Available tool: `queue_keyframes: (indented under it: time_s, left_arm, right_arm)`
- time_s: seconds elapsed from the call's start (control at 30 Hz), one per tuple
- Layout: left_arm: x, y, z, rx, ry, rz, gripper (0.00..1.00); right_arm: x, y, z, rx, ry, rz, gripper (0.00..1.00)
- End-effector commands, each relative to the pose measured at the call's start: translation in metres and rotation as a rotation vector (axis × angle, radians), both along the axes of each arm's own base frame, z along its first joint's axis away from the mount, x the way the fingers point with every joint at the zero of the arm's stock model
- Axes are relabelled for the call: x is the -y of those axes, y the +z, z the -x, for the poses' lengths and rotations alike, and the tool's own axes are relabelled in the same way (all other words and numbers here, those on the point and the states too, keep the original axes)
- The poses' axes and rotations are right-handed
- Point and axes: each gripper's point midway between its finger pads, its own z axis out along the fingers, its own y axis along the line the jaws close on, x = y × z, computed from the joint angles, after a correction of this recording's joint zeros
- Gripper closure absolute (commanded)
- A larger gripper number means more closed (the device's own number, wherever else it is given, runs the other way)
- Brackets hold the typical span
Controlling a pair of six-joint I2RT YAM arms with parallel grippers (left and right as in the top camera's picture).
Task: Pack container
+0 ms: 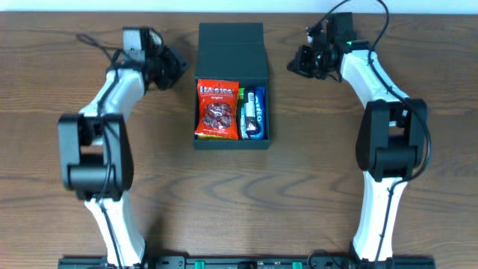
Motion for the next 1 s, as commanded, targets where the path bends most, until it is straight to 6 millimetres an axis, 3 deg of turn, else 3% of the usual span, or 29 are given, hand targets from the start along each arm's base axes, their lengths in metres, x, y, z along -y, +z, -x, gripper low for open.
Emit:
queue_keyframes:
  time_s: [0.0,0.23,0.37,0.5,0.7,0.97]
  left_arm:
    - [0.0,0.009,-0.022,0.005,0.01,0.02,0.94]
    - [-0.004,-0.03,-0.031,-0.093,0.032,0.006,0.94]
    - [-0.015,-0.043,-0.031,-0.115,0.054,0.005,0.94]
    - [-0.026,-0.047,-0.03,-0.131,0.061,0.036,0.94]
    - [-0.016,-0.054,-0.025,-0.151,0.023,0.072,0.94]
    - [-0.005,-0.062,-0.021,-0.165,-0.024,0.133,0.94]
  right_arm:
    - [-0.011,-0.003,0.005,-0.043,0.016,-0.099,0.99]
    - [-0.026,-0.003,-0.001,-0.033,0.001,-0.119,0.99]
    - [-0.037,-0.009,-0.01,-0.046,-0.037,-0.18,0.99]
    - [-0.051,-0.017,-0.012,-0.066,-0.047,-0.224,0.99]
    - [-0.065,-0.021,-0.008,-0.08,-0.035,-0.221,0.99]
    - [-0.066,-0.025,-0.006,-0.088,-0.036,-0.215,0.99]
